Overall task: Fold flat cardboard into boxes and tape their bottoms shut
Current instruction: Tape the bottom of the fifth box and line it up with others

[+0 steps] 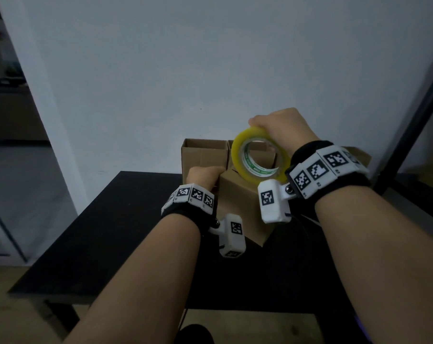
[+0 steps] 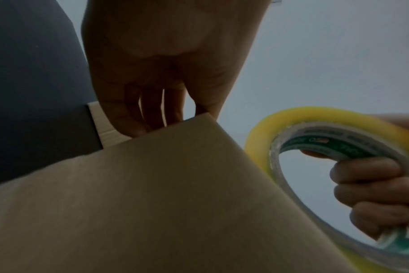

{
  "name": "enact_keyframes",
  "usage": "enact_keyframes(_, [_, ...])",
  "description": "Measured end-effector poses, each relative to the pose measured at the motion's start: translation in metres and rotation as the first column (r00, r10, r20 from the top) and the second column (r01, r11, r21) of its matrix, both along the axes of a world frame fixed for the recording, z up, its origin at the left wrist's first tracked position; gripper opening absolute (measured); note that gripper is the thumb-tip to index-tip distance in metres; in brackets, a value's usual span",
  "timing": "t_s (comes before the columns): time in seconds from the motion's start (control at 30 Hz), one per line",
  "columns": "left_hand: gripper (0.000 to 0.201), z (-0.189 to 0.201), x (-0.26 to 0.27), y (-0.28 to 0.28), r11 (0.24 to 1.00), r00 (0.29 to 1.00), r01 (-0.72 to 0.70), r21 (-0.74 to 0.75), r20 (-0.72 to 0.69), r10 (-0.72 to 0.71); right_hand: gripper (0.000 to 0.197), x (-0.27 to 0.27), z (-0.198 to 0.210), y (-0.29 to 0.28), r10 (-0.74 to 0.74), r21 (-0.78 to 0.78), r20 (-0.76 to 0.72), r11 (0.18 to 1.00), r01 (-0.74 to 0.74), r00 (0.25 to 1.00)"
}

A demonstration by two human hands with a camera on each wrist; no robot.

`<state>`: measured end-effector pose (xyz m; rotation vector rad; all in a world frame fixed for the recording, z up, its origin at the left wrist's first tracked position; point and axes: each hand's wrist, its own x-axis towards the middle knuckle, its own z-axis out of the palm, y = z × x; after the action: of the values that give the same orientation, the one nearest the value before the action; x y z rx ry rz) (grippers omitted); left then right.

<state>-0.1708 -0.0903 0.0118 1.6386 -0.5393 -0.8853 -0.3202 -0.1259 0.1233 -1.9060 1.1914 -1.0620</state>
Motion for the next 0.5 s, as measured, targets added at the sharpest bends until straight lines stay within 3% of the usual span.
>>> enact_keyframes(0.13, [0.022, 0.002, 0.002, 0.001, 0.998, 1.000, 0.029, 0.049, 0.006, -0.030, 0.028, -0.001, -0.002, -0.002, -0.002, -0.013, -0.068, 1.000, 0.001, 0.998])
enact_keyframes(0.5, [0.014, 0.015, 0.001, 0.004, 0.987, 0.972, 0.127, 0.095, 0.188, -0.143, 0.029, 0.000, -0.002, -0.001, -0.006, -0.003, -0.022, 1.000, 0.006, 1.000])
